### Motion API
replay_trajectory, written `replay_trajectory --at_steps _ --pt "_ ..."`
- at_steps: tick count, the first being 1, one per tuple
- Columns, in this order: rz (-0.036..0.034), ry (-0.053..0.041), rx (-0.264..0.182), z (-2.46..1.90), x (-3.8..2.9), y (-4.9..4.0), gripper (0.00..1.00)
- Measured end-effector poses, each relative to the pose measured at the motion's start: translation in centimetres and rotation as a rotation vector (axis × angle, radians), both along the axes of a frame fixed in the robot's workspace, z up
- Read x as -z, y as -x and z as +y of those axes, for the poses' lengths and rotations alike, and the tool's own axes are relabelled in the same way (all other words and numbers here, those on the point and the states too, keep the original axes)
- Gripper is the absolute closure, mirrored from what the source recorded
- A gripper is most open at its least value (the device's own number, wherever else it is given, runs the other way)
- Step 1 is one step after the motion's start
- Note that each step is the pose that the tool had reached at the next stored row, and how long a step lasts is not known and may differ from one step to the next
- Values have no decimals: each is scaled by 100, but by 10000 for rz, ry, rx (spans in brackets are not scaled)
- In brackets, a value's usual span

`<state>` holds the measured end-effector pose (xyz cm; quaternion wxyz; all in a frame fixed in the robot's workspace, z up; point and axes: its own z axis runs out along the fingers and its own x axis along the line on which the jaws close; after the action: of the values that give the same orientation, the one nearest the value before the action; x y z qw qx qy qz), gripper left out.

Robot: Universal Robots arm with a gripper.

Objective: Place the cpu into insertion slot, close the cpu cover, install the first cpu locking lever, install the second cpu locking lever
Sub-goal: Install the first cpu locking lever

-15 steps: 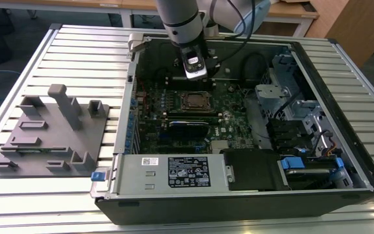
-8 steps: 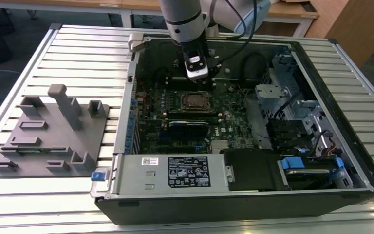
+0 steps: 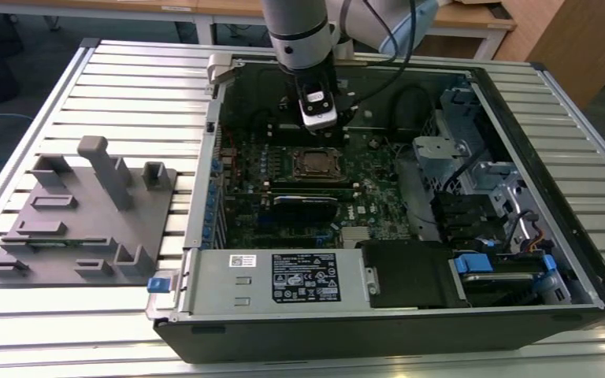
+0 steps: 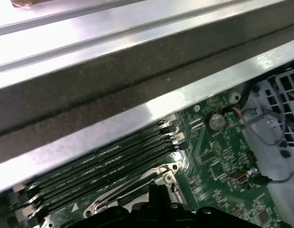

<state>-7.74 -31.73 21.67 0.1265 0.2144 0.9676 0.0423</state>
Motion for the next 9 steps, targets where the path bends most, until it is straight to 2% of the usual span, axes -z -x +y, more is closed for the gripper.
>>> replay_trajectory --at_steps 2,6,7,8,9 --pt "293 43 -1 0 5 -11 90" --pt "923 130 -1 0 13 -29 90" --pt "1047 150 -1 0 14 -32 90" --pt "1082 160 0 0 14 -32 90" --pt "1082 161 0 0 14 -32 90"
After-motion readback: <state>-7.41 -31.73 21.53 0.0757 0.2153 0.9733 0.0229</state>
